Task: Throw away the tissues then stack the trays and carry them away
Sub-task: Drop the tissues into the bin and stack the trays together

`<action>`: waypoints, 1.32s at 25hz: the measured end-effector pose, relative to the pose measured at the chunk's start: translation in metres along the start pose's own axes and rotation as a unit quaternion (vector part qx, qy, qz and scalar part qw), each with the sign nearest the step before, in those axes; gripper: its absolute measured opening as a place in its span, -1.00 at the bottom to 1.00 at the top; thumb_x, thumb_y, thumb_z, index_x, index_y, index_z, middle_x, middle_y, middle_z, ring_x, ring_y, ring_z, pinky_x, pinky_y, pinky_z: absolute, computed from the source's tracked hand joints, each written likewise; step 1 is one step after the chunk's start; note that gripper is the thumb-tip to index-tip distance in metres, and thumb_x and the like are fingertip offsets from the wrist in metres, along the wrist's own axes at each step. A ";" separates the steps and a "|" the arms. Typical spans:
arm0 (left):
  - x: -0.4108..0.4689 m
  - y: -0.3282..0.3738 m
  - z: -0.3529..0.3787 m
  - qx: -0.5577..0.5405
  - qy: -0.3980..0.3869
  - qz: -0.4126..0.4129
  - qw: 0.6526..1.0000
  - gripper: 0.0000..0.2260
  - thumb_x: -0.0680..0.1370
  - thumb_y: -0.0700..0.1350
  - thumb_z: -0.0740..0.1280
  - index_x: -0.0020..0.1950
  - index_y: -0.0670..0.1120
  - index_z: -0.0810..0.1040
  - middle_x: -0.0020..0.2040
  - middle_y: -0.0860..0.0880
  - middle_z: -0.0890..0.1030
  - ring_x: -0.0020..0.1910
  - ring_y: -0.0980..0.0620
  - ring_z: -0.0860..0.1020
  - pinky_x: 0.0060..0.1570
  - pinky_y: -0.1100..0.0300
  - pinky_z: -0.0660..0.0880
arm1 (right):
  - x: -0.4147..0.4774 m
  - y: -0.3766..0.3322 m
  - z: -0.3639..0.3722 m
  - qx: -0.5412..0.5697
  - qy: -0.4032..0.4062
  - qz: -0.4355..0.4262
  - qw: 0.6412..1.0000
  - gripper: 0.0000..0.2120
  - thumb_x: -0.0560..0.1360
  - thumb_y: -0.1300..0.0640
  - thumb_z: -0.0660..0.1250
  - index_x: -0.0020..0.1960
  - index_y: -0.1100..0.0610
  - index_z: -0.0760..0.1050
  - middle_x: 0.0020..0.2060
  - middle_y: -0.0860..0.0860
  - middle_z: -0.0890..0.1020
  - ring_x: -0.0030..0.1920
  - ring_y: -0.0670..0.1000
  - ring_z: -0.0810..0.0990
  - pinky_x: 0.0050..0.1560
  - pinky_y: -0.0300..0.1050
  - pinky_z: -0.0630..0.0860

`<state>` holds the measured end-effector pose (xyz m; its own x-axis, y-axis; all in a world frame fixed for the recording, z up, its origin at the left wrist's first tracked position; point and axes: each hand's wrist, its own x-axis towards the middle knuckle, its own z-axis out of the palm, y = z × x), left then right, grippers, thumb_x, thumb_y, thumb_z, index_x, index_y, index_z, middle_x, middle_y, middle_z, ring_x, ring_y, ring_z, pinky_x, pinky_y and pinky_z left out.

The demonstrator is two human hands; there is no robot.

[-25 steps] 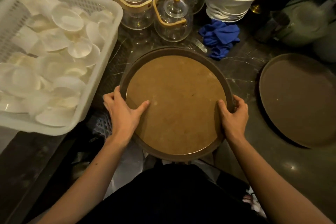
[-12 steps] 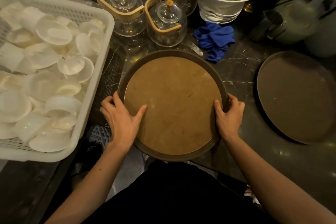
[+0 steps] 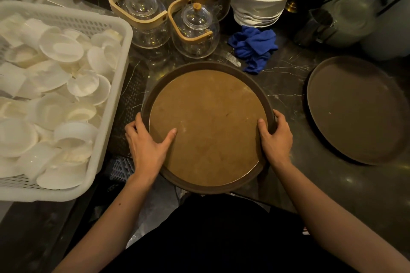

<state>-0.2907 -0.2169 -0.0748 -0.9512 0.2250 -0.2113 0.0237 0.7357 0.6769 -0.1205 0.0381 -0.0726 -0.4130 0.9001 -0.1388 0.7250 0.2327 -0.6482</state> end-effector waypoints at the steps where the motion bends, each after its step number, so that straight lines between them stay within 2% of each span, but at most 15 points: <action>1: 0.001 0.000 -0.002 0.004 -0.007 0.001 1.000 -0.05 0.36 0.24 0.49 0.55 -0.15 0.11 0.39 -0.27 0.26 0.37 -0.27 0.29 0.35 -0.14 0.30 | 0.000 0.000 0.000 -0.002 -0.004 0.001 1.000 -0.46 0.54 -0.17 0.29 0.46 -0.03 0.31 0.31 0.01 0.52 0.28 0.04 0.49 0.26 0.08 0.44; 8: 0.023 0.005 -0.020 0.060 -0.079 -0.016 0.995 0.04 0.29 0.39 0.44 0.57 -0.04 0.04 0.47 -0.23 0.25 0.39 -0.28 0.36 0.25 -0.22 0.37 | -0.013 -0.001 -0.001 -0.061 -0.005 0.034 0.998 -0.33 0.52 -0.25 0.25 0.53 0.00 0.20 0.37 0.05 0.46 0.32 0.11 0.48 0.27 0.15 0.45; 12: 0.030 0.008 -0.021 0.105 -0.070 -0.014 0.992 -0.03 0.32 0.46 0.33 0.54 -0.04 0.10 0.43 -0.21 0.32 0.33 -0.28 0.41 0.20 -0.26 0.39 | -0.013 -0.001 -0.004 -0.119 -0.056 0.045 0.990 -0.24 0.49 -0.34 0.22 0.56 -0.03 0.11 0.43 0.07 0.41 0.36 0.17 0.45 0.29 0.23 0.43; 16: 0.025 0.005 -0.019 0.072 -0.058 -0.013 0.996 -0.07 0.30 0.41 0.40 0.51 -0.02 0.19 0.39 -0.20 0.36 0.30 -0.26 0.43 0.19 -0.22 0.41 | -0.011 0.006 -0.009 -0.097 -0.087 0.036 0.991 -0.20 0.46 -0.39 0.22 0.55 -0.03 0.10 0.45 0.05 0.40 0.38 0.15 0.44 0.30 0.26 0.43; 20: 0.008 0.005 -0.020 0.009 -0.033 0.008 0.999 -0.12 0.28 0.31 0.50 0.45 -0.07 0.32 0.29 -0.18 0.41 0.24 -0.22 0.47 0.20 -0.13 0.43 | -0.022 0.013 -0.018 -0.045 -0.067 0.007 0.997 -0.27 0.50 -0.24 0.32 0.54 0.08 0.20 0.44 0.09 0.42 0.40 0.13 0.41 0.37 0.19 0.40; 24: -0.015 0.024 -0.019 -0.012 -0.006 0.044 0.999 -0.22 0.30 0.19 0.55 0.41 -0.09 0.38 0.19 -0.15 0.41 0.18 -0.16 0.47 0.17 -0.01 0.41 | -0.043 0.031 -0.038 0.008 -0.010 0.005 1.000 -0.33 0.51 -0.12 0.38 0.51 0.11 0.28 0.40 0.10 0.46 0.38 0.11 0.44 0.37 0.10 0.39; 30: -0.066 0.077 0.011 -0.012 0.001 0.119 0.993 -0.26 0.30 0.21 0.55 0.36 -0.07 0.43 0.12 -0.12 0.42 0.11 -0.11 0.48 0.12 0.03 0.42 | -0.051 0.082 -0.106 0.106 0.066 -0.006 0.992 -0.43 0.48 -0.05 0.44 0.43 0.08 0.40 0.25 0.04 0.58 0.21 -0.01 0.54 0.28 0.07 0.49; 33: -0.101 0.113 0.038 -0.017 -0.016 0.154 0.988 -0.27 0.30 0.21 0.55 0.35 -0.09 0.45 0.13 -0.13 0.44 0.08 -0.06 0.47 0.07 0.13 0.38 | -0.053 0.116 -0.152 0.118 0.111 -0.001 0.987 -0.40 0.47 -0.05 0.45 0.44 0.10 0.39 0.28 0.06 0.57 0.26 0.05 0.54 0.30 0.11 0.48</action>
<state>-0.1801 -0.1321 -0.0040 -0.8898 0.4561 -0.0132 0.3001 0.6068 0.7360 0.0691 0.0737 -0.0268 -0.2636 0.9645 0.0131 0.5651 0.1654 -0.8083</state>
